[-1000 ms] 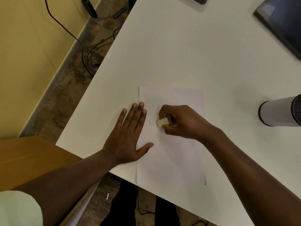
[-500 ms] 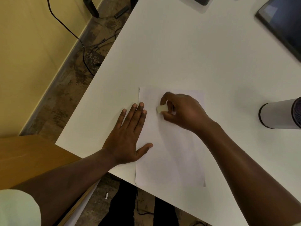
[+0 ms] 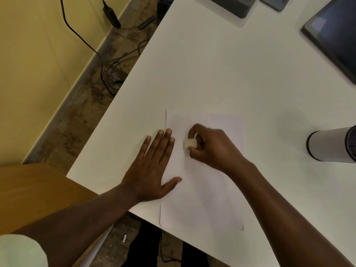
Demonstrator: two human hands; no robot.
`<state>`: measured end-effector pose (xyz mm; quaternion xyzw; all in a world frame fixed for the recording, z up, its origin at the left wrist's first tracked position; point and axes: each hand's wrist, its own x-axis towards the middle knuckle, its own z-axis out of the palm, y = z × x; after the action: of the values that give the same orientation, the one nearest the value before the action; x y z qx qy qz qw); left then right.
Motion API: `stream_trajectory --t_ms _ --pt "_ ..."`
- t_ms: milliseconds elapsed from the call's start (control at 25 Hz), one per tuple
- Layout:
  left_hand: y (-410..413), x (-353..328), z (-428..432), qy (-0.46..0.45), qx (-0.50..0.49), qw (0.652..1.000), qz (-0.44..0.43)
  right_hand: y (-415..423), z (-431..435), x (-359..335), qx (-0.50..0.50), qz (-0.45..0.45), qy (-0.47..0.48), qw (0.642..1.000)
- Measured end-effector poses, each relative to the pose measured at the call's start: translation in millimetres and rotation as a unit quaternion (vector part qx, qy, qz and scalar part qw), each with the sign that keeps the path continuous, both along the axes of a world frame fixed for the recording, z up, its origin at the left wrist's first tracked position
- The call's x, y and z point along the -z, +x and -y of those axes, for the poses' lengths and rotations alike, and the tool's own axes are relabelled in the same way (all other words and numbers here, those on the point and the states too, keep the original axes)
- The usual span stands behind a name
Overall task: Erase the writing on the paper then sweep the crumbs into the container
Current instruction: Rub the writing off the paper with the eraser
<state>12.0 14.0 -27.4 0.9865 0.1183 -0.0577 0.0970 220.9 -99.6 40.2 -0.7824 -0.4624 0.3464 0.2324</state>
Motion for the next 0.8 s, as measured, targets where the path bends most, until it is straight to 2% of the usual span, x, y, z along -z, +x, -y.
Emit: stream_trajectory --t_ms 80,120,240,280,440,600,720,800 --pt "0 -2 0 -0.001 0.001 1.0 0.001 -6 16 -1 -0.027 -0.047 -0.029 0.998" --pt "1 -2 0 -0.002 0.001 1.0 -0.001 -2 21 0 -0.001 -0.051 -0.027 0.998" --pt "0 -4 0 -0.01 0.002 1.0 -0.005 1 24 3 0.165 0.011 0.013 0.986" --pt "0 -4 0 -0.011 0.002 1.0 -0.008 -9 24 5 0.185 0.036 0.022 0.982" --pt "0 -6 -1 -0.008 0.005 1.0 -0.016 -50 35 10 0.169 0.03 0.032 0.985" --pt "0 -7 -1 -0.014 0.005 1.0 -0.011 -25 36 15 0.328 0.056 0.018 0.943" --pt "0 -6 0 -0.012 0.006 1.0 -0.014 -66 31 15 0.244 0.039 0.044 0.968" --pt "1 -6 0 -0.012 0.005 1.0 -0.013 -63 35 16 0.245 0.036 0.046 0.968"
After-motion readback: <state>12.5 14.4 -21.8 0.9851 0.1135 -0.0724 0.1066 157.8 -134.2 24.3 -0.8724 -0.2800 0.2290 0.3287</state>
